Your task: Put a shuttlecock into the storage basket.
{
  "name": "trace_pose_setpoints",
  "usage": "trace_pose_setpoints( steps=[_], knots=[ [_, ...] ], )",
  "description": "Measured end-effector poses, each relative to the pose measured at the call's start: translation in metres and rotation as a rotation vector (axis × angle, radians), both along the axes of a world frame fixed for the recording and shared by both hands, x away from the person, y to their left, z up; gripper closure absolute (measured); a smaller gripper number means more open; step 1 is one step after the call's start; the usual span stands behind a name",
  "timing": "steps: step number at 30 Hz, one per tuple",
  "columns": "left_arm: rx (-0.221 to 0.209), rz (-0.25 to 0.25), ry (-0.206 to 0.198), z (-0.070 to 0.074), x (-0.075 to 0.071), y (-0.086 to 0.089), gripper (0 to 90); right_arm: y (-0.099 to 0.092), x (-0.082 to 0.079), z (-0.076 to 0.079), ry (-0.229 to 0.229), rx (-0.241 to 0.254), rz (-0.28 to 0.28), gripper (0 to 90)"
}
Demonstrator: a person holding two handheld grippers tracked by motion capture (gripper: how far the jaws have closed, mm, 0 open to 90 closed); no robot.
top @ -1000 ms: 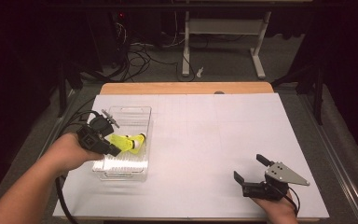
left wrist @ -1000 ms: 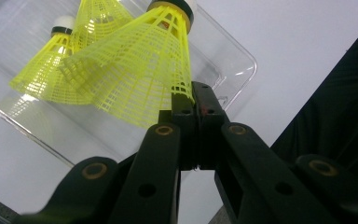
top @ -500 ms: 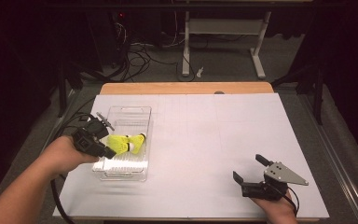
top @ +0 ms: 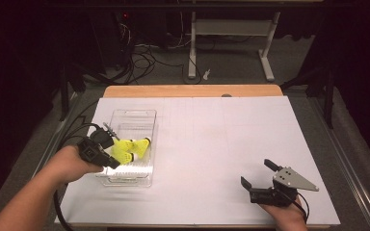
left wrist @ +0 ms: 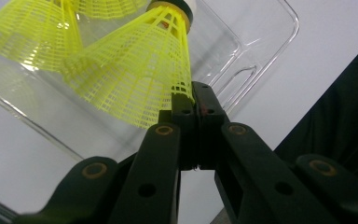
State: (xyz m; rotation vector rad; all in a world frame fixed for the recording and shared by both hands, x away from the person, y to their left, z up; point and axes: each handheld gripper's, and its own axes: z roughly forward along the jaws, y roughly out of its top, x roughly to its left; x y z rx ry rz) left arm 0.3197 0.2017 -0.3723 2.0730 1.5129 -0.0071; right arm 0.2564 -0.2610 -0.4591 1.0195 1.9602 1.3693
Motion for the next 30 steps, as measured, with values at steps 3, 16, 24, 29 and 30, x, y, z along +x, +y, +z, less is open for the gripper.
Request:
trace_pose_setpoints(
  steps=[3,16,24,29,30],
  knots=[
    [0.001,-0.006,0.015,-0.006,0.0,0.0,89.4,0.0,0.0,0.0,-0.001,0.0,0.001,0.2],
    [-0.006,0.006,0.045,-0.026,0.003,0.001,89.4,0.0,0.0,0.0,0.001,-0.002,0.0,0.2],
    [0.008,0.003,0.049,-0.036,0.003,0.002,89.3,0.0,0.0,-0.001,0.002,-0.001,0.001,0.2],
    [0.007,0.004,0.052,-0.038,0.005,0.001,89.3,0.001,0.0,-0.001,0.002,-0.002,0.001,0.2],
    [0.004,0.006,0.053,-0.038,0.004,0.0,89.3,0.001,0.0,-0.001,0.002,-0.002,0.001,0.2]
  ],
)
